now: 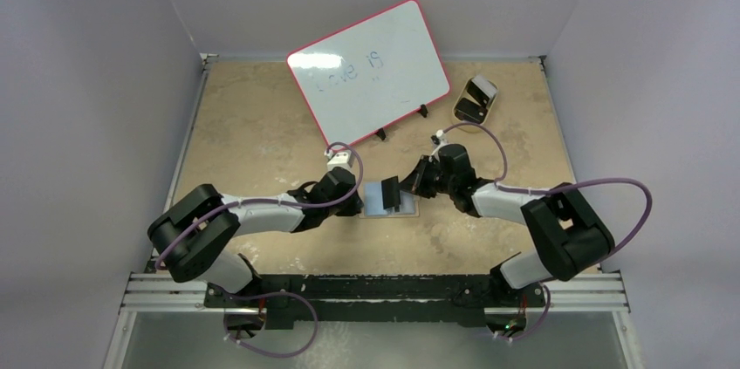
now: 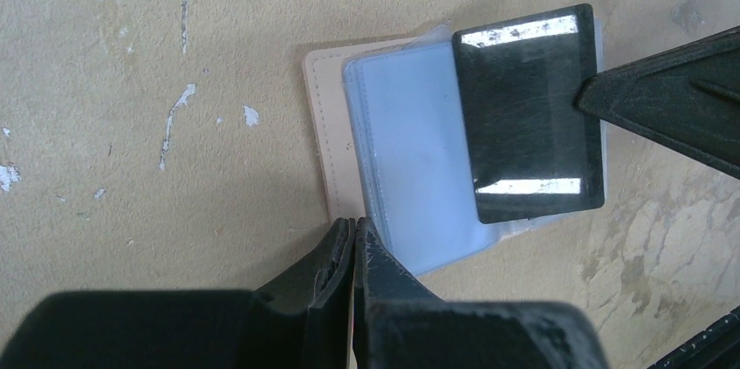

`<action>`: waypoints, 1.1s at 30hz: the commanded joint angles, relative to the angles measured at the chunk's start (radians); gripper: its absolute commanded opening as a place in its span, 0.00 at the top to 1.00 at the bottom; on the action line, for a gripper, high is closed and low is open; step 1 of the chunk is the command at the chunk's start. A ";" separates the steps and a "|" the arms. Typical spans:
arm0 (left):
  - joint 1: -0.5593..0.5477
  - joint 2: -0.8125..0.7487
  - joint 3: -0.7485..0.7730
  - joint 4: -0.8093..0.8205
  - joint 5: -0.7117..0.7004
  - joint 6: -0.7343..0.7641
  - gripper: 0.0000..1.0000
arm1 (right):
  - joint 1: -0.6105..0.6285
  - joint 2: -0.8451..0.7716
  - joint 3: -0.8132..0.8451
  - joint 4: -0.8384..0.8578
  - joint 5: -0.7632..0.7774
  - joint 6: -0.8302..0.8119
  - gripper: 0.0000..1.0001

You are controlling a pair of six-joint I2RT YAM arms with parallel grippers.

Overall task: Put the credit cards into the card holder
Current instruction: Insert the credit card into the card holder.

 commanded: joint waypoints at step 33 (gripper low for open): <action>-0.002 0.011 0.011 0.009 -0.002 0.013 1.00 | 0.002 -0.055 -0.026 -0.012 0.028 -0.020 1.00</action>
